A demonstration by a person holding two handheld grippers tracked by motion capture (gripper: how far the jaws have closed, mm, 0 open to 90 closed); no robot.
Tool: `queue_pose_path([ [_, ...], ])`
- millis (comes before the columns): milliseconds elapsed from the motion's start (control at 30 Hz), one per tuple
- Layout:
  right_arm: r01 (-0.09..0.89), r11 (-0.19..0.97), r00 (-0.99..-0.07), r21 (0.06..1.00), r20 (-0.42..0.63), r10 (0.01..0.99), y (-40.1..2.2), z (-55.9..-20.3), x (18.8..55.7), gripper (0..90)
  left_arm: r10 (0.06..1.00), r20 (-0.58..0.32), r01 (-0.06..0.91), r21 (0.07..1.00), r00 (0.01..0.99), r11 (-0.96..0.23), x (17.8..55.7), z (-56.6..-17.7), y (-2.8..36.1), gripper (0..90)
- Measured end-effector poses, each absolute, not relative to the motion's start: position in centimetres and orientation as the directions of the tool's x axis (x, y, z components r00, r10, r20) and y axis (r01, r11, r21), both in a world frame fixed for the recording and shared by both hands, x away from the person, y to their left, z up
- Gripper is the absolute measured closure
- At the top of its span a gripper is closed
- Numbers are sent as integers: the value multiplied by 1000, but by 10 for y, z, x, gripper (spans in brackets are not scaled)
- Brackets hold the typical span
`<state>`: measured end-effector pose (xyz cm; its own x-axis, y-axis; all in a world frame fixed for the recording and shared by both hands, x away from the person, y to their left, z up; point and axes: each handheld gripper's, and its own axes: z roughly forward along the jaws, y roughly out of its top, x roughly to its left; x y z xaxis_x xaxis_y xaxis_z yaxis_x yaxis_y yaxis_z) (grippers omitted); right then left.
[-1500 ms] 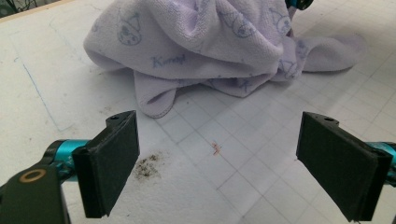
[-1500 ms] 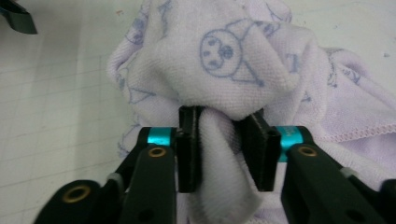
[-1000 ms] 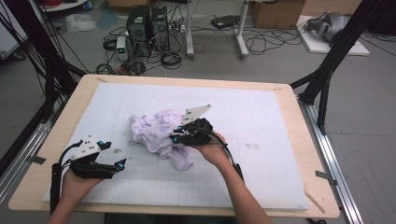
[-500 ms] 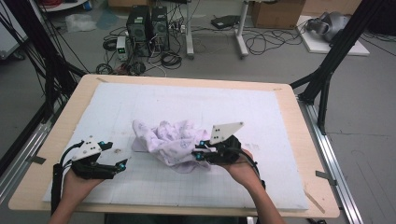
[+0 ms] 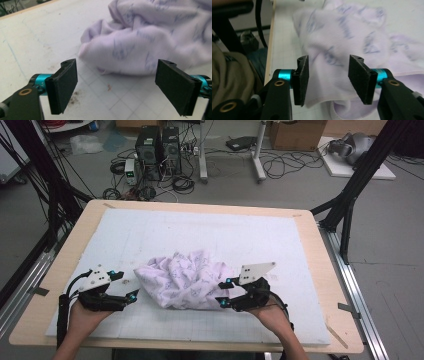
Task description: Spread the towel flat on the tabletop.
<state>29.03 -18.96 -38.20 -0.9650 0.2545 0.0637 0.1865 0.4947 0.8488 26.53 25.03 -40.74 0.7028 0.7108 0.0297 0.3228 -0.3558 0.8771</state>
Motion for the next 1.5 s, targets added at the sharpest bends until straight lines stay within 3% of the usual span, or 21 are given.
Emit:
queue_pose_path([
  [200, 227, 420, -944, 879, 93, 315, -189, -371, 308, 393, 668, 23, 307, 876, 744, -371, 282, -399, 231, 273],
  [400, 243, 510, -947, 825, 89, 308, -146, -393, 327, 406, 628, 6, 354, 821, 778, -447, 312, -410, 204, 349],
  [500, 248, 561, -951, 790, 90, 295, -142, -404, 333, 581, 614, 3, 380, 783, 790, -492, 323, -420, 195, 483],
  [567, 249, 561, -954, 790, 100, 282, -148, -409, 332, 703, 583, -9, 389, 753, 813, -531, 326, -426, 191, 648],
  [633, 246, 563, -956, 789, 100, 277, -156, -411, 329, 780, 551, 6, 373, 730, 835, -572, 323, -429, 187, 750],
  [700, 239, 552, -958, 798, 101, 269, -166, -411, 323, 842, 544, 16, 358, 737, 839, -574, 319, -427, 186, 787],
  [967, 204, 566, -966, 798, 70, 250, -188, -404, 293, 862, 536, 1, 342, 768, 844, -541, 290, -419, 203, 804],
  [1267, 238, 612, -964, 754, 106, 244, -212, -413, 253, 861, 517, -12, 334, 776, 856, -535, 258, -416, 221, 798],
  [1367, 237, 599, -964, 765, 109, 243, -220, -408, 243, 831, 514, -1, 324, 777, 858, -539, 254, -415, 219, 700],
  [1433, 247, 549, -957, 798, 113, 267, -223, -398, 243, 708, 528, -4, 329, 786, 849, -523, 256, -413, 218, 585],
  [1500, 247, 516, -955, 820, 115, 274, -225, -389, 247, 671, 542, -9, 334, 797, 840, -504, 262, -409, 217, 520],
])
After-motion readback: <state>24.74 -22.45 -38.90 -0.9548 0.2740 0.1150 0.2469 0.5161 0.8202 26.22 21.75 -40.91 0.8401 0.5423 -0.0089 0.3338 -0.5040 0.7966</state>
